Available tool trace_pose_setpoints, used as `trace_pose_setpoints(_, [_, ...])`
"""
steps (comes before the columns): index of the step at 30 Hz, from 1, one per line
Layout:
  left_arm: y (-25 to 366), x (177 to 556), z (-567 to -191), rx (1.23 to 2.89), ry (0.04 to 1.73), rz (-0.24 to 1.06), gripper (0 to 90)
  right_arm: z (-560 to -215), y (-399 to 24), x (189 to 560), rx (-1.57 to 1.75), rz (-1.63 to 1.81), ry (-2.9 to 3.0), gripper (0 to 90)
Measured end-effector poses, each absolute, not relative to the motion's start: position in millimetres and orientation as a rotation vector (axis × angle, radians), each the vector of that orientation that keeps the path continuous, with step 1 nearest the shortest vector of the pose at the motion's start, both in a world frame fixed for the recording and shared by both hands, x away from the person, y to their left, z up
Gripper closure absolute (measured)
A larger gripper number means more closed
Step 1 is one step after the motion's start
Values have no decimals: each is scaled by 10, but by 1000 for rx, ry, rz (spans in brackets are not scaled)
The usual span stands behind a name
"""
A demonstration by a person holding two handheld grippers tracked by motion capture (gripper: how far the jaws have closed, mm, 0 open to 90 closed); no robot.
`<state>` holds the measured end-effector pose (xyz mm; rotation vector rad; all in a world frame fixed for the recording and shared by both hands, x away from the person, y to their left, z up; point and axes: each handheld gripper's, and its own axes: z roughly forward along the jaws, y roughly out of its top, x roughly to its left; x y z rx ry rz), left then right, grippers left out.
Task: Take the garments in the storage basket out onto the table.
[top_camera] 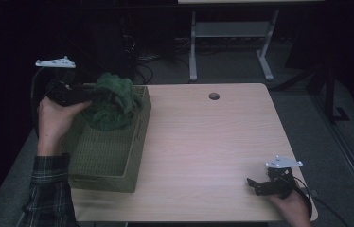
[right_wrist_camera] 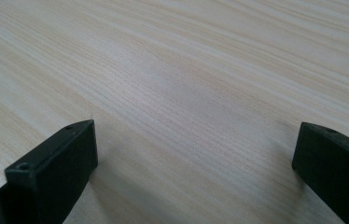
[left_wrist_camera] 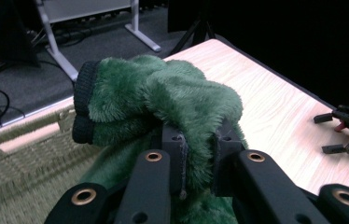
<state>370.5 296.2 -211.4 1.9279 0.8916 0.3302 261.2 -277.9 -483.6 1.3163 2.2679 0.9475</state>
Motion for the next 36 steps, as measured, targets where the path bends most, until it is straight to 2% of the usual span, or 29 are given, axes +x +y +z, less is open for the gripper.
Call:
trace_pose_setpoints(17, [2583,3733,-2177,1899,821,287,790,-4836,-2779,2621,1316,947,2267,0])
trace_pose_setpoints(36, [1829,3794,-2409,1943,757,237,790,-4836,-2779,2621,1315,947,2267,0])
